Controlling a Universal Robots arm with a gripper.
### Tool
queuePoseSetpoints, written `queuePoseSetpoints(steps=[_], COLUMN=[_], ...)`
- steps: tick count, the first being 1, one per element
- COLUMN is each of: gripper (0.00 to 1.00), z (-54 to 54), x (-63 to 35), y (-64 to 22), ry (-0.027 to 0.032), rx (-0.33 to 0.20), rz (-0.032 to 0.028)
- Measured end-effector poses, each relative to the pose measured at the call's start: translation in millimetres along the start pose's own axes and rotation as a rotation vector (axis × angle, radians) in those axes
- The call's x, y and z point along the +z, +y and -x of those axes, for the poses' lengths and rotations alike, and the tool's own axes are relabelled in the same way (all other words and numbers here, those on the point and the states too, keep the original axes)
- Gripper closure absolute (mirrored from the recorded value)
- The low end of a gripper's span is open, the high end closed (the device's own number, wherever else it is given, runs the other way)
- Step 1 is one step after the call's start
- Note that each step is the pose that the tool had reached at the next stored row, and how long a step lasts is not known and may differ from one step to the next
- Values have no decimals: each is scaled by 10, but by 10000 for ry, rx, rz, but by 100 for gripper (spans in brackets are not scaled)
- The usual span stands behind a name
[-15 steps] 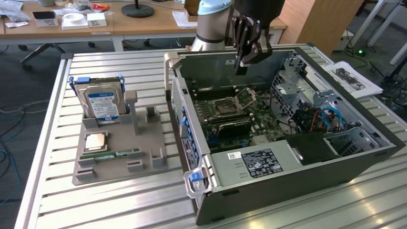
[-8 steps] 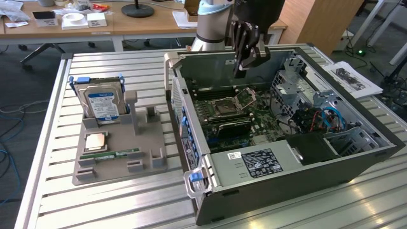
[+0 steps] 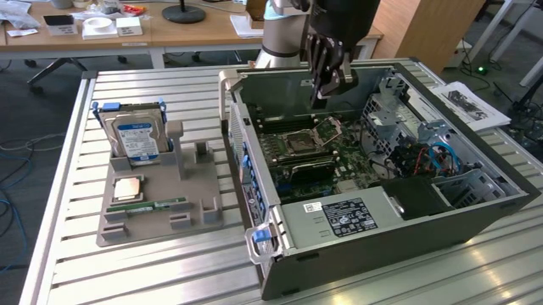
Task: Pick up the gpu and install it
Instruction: 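Press down on the gpu until it lock into place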
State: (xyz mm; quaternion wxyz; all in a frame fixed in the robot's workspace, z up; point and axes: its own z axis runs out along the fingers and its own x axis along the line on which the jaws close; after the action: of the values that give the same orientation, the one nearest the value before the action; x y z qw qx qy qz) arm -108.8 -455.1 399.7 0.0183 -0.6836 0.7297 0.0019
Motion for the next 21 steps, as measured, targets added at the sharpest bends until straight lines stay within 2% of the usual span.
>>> queuePoseSetpoints(steps=[15,21], gripper=[89,89], z=[-3,-4], x=[115,128], y=[3,3], ry=[0,1], rx=[0,0], rz=[0,0])
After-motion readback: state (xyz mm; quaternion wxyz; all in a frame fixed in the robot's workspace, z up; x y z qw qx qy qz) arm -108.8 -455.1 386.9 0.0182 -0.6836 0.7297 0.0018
